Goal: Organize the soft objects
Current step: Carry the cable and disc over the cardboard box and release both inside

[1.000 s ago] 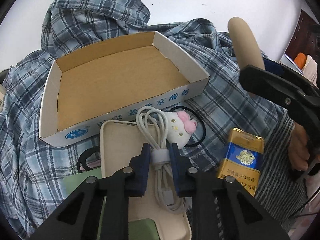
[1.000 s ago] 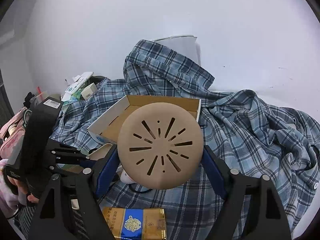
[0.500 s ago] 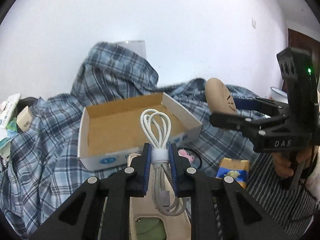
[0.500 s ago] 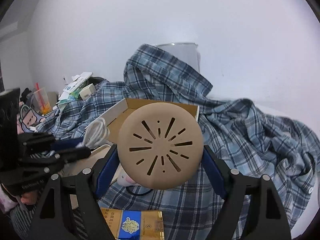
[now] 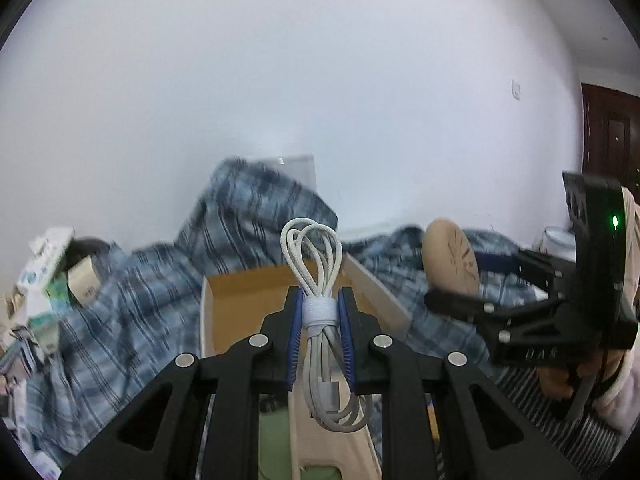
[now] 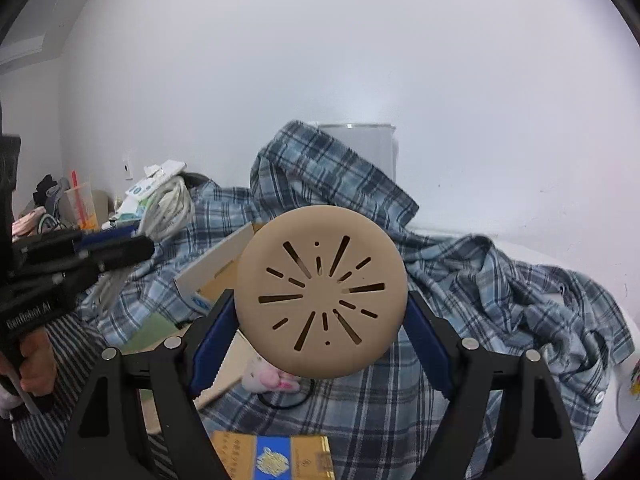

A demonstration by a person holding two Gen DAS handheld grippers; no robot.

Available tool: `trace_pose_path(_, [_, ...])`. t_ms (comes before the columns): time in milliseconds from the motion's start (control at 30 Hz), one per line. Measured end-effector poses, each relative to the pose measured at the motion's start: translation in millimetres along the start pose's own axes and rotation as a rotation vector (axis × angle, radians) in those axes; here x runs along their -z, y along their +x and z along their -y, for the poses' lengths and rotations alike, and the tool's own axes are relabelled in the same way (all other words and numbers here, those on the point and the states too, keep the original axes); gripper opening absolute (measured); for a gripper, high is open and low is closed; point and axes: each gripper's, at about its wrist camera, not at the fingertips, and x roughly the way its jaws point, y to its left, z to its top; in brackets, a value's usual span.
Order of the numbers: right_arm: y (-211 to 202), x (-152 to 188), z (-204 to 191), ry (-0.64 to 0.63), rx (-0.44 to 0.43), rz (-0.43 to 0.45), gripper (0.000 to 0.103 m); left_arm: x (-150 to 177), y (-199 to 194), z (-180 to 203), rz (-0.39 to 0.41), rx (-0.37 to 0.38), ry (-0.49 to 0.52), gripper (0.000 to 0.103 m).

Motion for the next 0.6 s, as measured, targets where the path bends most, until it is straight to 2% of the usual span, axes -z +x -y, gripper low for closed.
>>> trace_pose_path(133, [-8.9,-27.0,-4.7,-0.001,0.004,0.039,0.080,-33.7,-13.5,-5.4,0.050,-0.023,-0.012,0.019])
trace_pose_path(233, [-17.4,-57.2,-8.7,-0.005,0.059,0.099,0.080,-58.2,-14.8,-5.4,0.083,-0.029,0.021,0.019])
trace_pose_path(333, [-21.3,-90.1,-10.6,0.017,0.102,0.150,0.080,-77.9,-7.1,-7.1,0.102,-0.069,0.040,0.019])
trace_pose_path(467, [-16.7,-125.5,-10.1,0.055,0.136,0.199,0.080,-97.0,0.8,-17.7,0.127,-0.084,-0.001,0.019])
trace_pose_path(600, [-2.6,-140.6,-3.7,0.105,0.138,0.213,0.080,-102.5,11.5,-35.5,0.118,-0.078,-0.071,0.019])
